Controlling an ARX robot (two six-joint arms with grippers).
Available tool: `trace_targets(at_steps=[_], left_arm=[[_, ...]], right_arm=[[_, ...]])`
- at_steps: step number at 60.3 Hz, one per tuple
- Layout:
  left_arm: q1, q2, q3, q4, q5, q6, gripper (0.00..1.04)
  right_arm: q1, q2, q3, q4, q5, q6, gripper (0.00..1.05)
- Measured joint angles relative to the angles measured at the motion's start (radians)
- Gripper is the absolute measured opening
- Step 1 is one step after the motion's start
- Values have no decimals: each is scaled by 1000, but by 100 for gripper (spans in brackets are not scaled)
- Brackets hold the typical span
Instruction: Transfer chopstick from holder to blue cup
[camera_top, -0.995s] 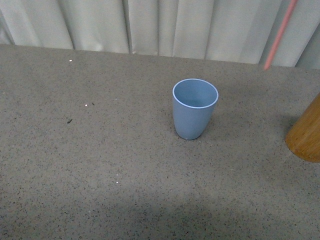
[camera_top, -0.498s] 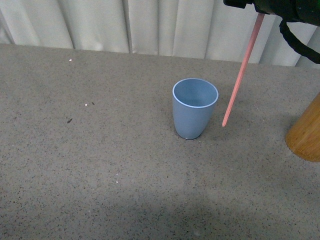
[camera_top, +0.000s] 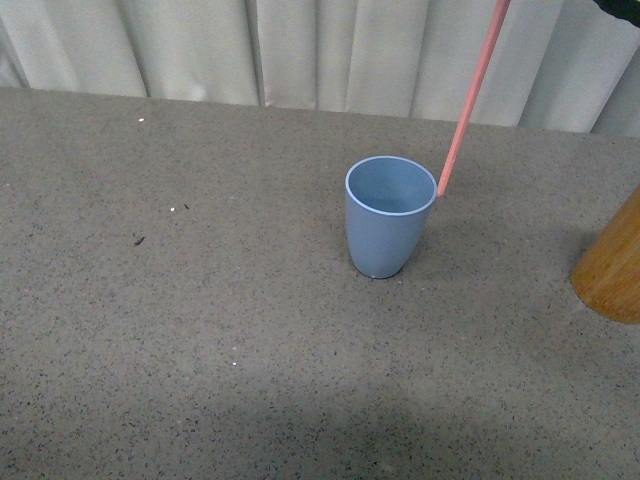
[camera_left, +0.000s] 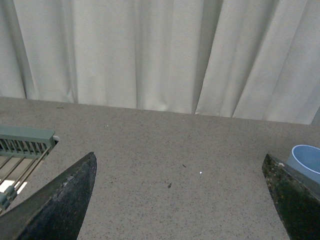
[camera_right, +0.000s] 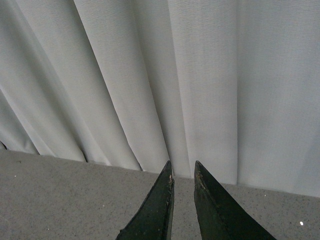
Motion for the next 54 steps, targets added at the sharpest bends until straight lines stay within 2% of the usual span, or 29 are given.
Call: trace_targets(at_steps=[25, 46, 54], left_arm=[[0, 0, 0, 0, 0, 0, 98], [0, 0, 0, 0, 0, 0, 98], [0, 0, 0, 0, 0, 0, 98]], right_arm=[[-13, 160, 95, 10, 26, 8, 13], [-11, 186, 98, 41, 32, 13, 13], [-4, 185, 91, 68, 27, 9, 34]])
